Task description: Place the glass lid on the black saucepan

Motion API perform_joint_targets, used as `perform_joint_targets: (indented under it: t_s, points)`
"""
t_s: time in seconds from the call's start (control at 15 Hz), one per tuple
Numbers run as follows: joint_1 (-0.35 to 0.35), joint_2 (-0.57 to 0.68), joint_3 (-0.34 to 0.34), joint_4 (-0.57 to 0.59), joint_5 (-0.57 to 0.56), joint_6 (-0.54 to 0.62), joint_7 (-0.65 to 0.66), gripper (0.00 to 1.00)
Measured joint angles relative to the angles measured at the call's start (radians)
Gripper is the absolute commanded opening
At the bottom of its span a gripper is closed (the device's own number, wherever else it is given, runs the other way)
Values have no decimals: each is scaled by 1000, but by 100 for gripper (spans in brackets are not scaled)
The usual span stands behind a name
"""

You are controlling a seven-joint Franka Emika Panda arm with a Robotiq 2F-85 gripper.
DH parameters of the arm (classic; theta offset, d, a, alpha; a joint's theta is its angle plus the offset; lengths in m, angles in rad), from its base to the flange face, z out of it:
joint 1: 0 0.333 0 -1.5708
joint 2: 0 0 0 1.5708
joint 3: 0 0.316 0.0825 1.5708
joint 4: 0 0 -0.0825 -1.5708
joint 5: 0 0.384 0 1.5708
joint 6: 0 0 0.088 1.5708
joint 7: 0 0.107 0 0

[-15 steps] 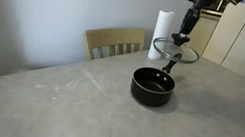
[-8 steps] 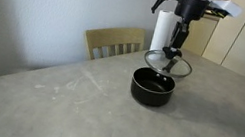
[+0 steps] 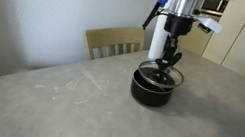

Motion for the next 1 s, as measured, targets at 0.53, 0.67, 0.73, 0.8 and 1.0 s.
perform_joint_targets:
  t_s: [0.53,0.67,0.73,0.8,1.0]
  points:
    - [11,58,10,52,-22,-1,32,16]
    - [11,64,13,58,-22,-1,32,16]
    - [11,66,13,62,-22,-1,32,16]
    - [11,68,14,65,-22,-2,32,16]
    - [11,70,14,68,-24,-3,32,16]
